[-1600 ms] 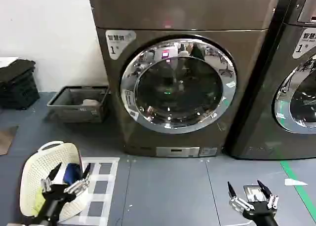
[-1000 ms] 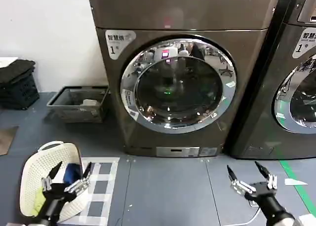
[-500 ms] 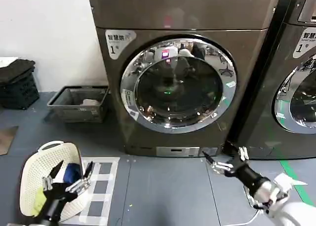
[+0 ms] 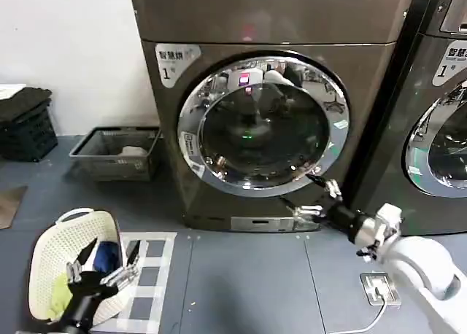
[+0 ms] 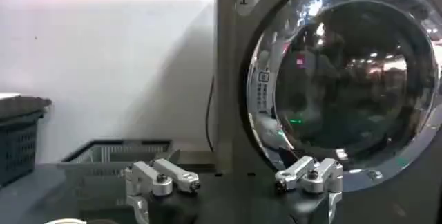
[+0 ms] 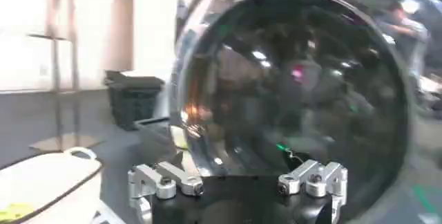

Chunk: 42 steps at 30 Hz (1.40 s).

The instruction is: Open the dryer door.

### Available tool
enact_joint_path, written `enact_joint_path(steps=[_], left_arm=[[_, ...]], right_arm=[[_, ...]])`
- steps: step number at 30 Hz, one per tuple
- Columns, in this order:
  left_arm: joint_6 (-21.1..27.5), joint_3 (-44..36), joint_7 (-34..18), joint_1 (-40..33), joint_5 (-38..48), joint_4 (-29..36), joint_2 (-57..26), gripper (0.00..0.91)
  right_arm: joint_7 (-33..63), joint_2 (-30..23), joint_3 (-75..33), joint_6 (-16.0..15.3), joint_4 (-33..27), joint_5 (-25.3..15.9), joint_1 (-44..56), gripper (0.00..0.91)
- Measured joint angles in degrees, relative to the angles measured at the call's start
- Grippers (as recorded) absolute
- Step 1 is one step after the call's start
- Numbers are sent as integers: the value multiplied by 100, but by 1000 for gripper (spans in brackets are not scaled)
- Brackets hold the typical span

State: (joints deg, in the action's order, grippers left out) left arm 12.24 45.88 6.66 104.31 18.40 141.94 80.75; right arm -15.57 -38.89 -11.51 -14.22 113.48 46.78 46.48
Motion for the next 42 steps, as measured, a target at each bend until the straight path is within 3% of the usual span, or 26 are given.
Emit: enact_joint_path(steps=[18, 42], left_arm=[[-11, -89, 14, 16, -91, -1, 68, 907], [-23, -107, 25, 9, -103, -1, 84, 907]], right_arm=[[-267, -397, 1585, -40, -1076, 242, -1874, 907], [-605, -1108, 2766, 163, -2064, 289, -3030, 907]])
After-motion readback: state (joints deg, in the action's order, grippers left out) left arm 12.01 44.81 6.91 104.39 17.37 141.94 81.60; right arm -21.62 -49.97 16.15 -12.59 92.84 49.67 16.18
